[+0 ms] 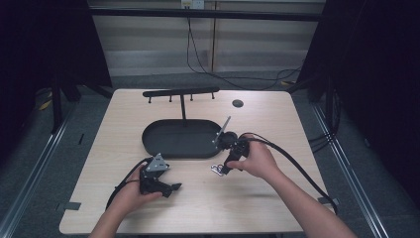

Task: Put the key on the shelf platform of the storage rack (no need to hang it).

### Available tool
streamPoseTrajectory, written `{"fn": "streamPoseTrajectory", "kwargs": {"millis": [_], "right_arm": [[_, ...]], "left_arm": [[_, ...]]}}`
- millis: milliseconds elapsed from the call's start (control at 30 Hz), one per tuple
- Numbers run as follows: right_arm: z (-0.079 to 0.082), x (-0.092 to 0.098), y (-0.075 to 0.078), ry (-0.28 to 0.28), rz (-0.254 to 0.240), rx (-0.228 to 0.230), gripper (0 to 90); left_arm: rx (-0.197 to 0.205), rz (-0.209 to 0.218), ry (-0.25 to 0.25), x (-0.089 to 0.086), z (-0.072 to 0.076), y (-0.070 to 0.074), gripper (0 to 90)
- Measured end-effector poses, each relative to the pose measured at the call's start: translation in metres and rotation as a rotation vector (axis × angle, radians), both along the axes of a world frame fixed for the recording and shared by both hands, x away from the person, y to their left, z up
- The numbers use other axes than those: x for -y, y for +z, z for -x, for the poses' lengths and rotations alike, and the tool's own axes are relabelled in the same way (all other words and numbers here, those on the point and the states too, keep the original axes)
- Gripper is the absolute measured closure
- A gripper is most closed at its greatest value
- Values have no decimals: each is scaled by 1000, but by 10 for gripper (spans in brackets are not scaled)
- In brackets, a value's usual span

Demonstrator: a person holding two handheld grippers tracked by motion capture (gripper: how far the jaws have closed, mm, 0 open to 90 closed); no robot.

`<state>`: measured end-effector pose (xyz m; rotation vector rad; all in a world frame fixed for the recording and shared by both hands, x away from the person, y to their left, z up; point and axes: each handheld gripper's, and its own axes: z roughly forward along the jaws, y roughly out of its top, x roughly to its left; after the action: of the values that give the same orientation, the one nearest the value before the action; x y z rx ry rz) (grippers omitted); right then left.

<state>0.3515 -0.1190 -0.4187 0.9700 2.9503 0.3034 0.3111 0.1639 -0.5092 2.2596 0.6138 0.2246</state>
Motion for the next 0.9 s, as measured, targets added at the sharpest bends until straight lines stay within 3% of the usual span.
{"fn": "streamPoseTrajectory", "kwargs": {"millis": [167, 433, 667, 900], "right_arm": [[-6, -12, -6, -3, 28, -22, 311], [-11, -22, -22, -10, 55, -16, 355], [-14, -21, -35, -34, 41, -29, 374], [-15, -24, -47, -33, 15, -19, 457]], "left_arm": [[-3, 7, 2, 0, 0, 0, 151], [-1, 0, -1, 0, 0, 0, 151], [4, -3, -5, -1, 0, 0, 151], [4, 1, -3, -1, 0, 0, 151]]}}
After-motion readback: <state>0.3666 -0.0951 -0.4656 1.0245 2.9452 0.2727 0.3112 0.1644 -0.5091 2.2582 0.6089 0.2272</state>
